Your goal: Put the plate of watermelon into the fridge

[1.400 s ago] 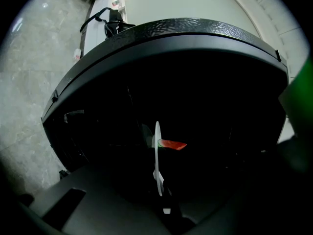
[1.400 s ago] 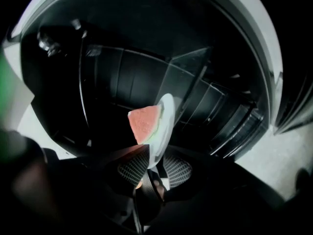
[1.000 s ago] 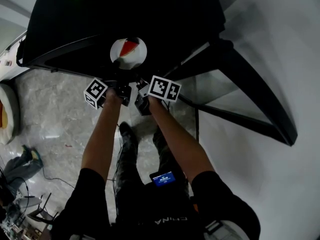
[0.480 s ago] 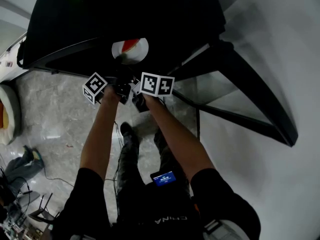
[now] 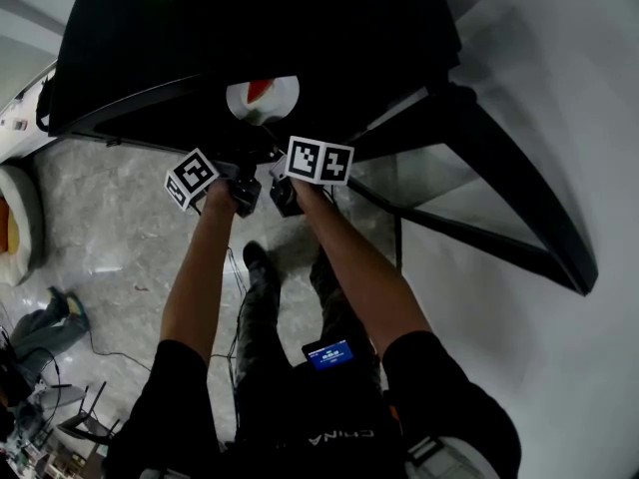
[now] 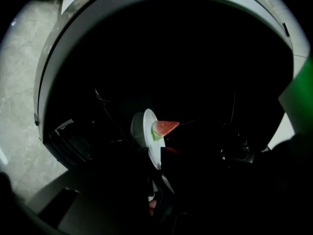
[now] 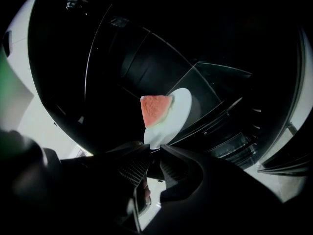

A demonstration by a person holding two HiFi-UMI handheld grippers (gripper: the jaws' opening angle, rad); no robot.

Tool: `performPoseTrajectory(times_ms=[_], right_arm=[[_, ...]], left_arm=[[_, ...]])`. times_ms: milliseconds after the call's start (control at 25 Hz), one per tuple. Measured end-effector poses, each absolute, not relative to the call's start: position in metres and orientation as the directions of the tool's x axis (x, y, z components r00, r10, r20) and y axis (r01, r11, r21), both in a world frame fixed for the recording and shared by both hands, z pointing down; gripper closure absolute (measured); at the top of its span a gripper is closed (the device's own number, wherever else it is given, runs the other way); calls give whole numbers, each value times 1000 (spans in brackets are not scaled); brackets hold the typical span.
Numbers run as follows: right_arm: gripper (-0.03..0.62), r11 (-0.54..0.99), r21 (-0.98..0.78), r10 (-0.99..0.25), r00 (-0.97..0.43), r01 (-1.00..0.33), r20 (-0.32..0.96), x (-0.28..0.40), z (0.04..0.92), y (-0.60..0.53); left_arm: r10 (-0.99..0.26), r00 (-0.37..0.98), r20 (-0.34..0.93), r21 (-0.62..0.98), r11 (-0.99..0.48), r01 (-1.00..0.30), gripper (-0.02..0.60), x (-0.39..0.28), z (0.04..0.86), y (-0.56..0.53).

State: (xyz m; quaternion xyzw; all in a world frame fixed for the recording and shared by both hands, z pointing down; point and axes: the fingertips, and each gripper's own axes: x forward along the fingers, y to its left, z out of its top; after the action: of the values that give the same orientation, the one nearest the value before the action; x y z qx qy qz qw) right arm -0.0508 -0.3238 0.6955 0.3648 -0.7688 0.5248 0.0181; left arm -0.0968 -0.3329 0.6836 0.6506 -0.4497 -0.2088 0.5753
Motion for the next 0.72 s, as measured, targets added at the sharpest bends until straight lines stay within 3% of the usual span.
performPoseTrajectory(times_ms=[200,440,600,720], right_arm=[[522,192,-788,-550,-730,-585,407,-48,691,-325],[522,295,-600,-606,-631,-744,484,-26,683,-330],[520,362,-429,-642,-555,-827,529,-15,684,-337],[516,385,-339,-650,-513,-858,561,-13,687,-340]], left_arm=[[-796,521,310,849,-16,-529,517,-91,675,-326],[-784,407,469,488,-155,-859,517,-98,672,-327],[-775,338,534,283,-213,-935,517,-99,676,-333],[-759,309,573,217,-223,-950,517,-102,684,-332]])
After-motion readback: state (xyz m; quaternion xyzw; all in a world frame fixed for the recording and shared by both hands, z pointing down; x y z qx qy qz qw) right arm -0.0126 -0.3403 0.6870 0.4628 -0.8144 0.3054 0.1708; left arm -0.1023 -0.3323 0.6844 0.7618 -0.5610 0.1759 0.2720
